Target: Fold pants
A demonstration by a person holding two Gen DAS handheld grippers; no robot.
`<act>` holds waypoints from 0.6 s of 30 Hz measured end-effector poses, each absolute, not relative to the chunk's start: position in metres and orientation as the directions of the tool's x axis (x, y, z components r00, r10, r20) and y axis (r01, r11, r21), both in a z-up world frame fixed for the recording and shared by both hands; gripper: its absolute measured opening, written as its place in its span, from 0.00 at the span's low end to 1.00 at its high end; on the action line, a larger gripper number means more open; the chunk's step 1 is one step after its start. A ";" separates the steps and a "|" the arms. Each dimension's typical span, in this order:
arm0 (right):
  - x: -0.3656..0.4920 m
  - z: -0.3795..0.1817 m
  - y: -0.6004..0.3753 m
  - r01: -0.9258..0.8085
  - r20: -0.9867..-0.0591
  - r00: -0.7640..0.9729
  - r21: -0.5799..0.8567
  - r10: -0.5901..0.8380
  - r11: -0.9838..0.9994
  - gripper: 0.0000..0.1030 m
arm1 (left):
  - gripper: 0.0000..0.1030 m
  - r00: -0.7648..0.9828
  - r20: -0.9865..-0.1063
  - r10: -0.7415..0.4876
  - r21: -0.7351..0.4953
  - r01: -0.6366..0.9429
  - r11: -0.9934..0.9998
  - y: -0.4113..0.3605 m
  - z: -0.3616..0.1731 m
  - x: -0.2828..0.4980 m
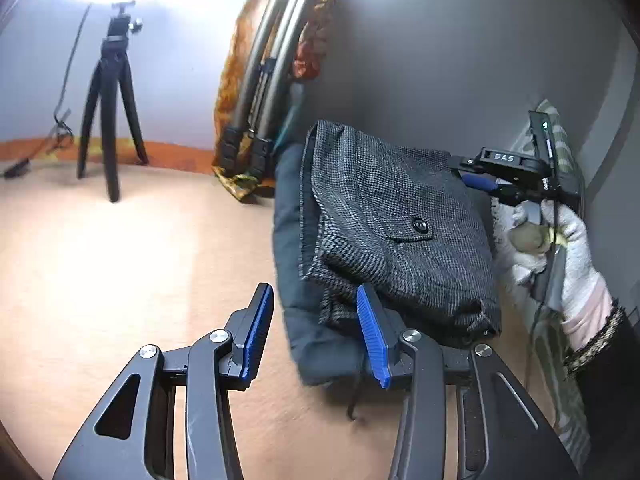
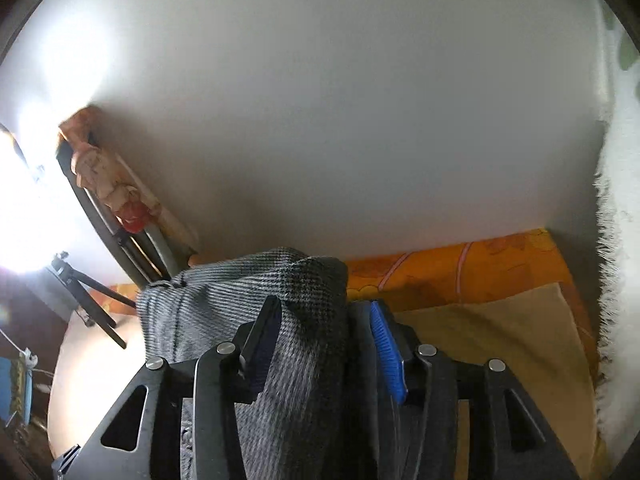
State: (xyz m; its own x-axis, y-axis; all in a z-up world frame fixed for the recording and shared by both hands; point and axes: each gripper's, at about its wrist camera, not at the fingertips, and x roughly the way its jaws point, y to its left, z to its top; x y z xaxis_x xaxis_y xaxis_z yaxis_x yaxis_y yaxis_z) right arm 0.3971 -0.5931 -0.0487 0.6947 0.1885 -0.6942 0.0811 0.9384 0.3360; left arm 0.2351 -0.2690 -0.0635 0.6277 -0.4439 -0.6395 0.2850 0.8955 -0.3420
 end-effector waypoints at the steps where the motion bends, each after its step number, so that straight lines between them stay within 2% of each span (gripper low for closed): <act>1: 0.392 -0.045 -0.593 0.084 -0.692 0.698 0.335 0.184 0.939 0.47 | 0.41 0.635 -0.636 -0.437 -0.327 0.291 0.899 -0.266 -0.058 0.230; 5: 0.366 -0.029 -0.580 0.079 -0.691 0.709 0.280 0.144 0.957 0.48 | 0.41 0.646 -0.628 -0.434 -0.299 0.316 0.901 -0.260 -0.039 0.214; 7: 0.349 -0.019 -0.573 0.072 -0.684 0.717 0.266 0.135 0.961 0.50 | 0.50 0.642 -0.627 -0.441 -0.298 0.325 0.898 -0.257 -0.029 0.207; 11: 0.317 -0.003 -0.561 0.068 -0.678 0.729 0.206 0.092 0.976 0.52 | 0.52 0.651 -0.619 -0.439 -0.293 0.327 0.898 -0.253 -0.016 0.196; 15: 0.291 0.005 -0.550 0.050 -0.672 0.730 0.228 0.120 0.972 0.54 | 0.59 0.644 -0.624 -0.443 -0.306 0.320 0.897 -0.246 -0.010 0.187; 18: 0.274 0.007 -0.541 0.049 -0.675 0.727 0.234 0.126 0.971 0.55 | 0.59 0.650 -0.629 -0.426 -0.290 0.313 0.905 -0.242 -0.004 0.178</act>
